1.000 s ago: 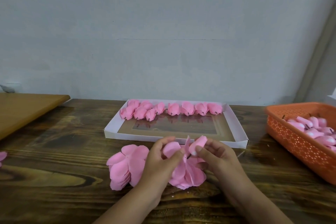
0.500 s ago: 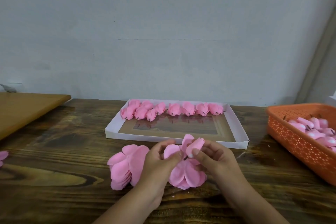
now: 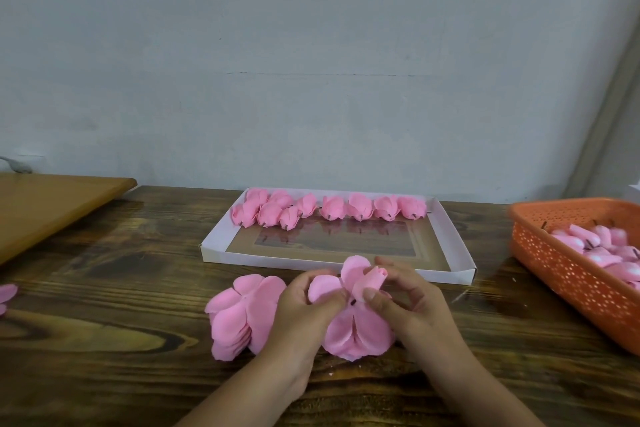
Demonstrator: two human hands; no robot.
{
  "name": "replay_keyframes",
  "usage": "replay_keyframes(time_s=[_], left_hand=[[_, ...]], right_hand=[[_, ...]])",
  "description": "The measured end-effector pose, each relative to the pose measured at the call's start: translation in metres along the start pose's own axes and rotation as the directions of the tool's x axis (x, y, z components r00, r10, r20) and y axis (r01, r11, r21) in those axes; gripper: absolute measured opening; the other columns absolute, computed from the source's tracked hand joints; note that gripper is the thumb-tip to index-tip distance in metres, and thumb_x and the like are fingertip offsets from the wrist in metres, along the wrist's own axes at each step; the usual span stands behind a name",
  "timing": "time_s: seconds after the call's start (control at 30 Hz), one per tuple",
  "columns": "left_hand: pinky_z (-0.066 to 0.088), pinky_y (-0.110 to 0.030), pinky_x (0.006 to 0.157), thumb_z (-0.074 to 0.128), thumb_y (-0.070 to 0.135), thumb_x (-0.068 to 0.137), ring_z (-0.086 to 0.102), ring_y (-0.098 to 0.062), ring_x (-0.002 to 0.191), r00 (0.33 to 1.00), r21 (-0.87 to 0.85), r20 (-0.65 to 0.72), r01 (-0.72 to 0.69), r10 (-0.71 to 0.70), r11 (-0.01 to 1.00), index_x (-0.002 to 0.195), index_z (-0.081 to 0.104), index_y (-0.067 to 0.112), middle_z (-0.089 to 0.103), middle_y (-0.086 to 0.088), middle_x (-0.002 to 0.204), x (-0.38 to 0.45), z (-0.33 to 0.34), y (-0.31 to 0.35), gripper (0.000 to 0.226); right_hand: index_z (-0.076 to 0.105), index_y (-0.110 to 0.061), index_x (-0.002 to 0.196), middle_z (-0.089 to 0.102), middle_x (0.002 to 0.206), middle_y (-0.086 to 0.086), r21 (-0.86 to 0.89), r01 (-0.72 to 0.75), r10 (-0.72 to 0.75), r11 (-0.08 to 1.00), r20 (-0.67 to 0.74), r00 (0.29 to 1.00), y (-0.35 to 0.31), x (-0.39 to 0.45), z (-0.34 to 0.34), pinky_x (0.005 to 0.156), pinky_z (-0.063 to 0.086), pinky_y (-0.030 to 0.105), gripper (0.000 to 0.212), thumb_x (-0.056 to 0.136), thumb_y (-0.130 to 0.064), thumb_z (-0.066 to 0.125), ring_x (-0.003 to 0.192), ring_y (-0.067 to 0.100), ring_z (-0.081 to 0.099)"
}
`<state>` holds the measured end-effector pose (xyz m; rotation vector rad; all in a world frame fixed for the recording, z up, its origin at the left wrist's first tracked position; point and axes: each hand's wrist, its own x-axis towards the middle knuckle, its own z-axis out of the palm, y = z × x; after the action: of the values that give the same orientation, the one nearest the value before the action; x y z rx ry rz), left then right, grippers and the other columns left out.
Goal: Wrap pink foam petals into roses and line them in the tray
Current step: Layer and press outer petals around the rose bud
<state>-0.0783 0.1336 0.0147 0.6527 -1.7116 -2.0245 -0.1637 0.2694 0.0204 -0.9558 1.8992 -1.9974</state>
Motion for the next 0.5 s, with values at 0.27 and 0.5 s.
replay_keyframes(time_s=[0.27,0.5], left_hand=[[0.061,-0.055,0.075,0.068,0.033,0.078,0.073,-0.039,0.099,0.991,-0.014,0.133,0.009,-0.007,1.0,0.103,0.075,0.019,0.075,-0.018,0.104,-0.003,0.0021,0.003,0.03],[0.062,-0.035,0.079,0.061,0.026,0.1,0.072,-0.031,0.098,0.985,0.148,0.096,-0.153,0.14,0.977,0.102,0.073,0.013,0.077,-0.011,0.099,-0.0044,0.0035,-0.0013,0.018]], right_hand=[[0.077,-0.025,0.101,0.076,0.102,0.002,0.025,0.032,-0.035,0.999,0.126,0.991,-0.0066,-0.0018,-0.0026,0.078,0.058,0.029,0.02,0.09,-0.016,0.064,0.099,0.019,0.072],[0.076,-0.022,0.104,0.077,0.095,0.008,0.053,0.051,-0.059,0.997,0.166,0.984,-0.0033,-0.0031,-0.0015,0.071,0.059,0.028,0.021,0.098,-0.015,0.058,0.089,0.024,0.074]])
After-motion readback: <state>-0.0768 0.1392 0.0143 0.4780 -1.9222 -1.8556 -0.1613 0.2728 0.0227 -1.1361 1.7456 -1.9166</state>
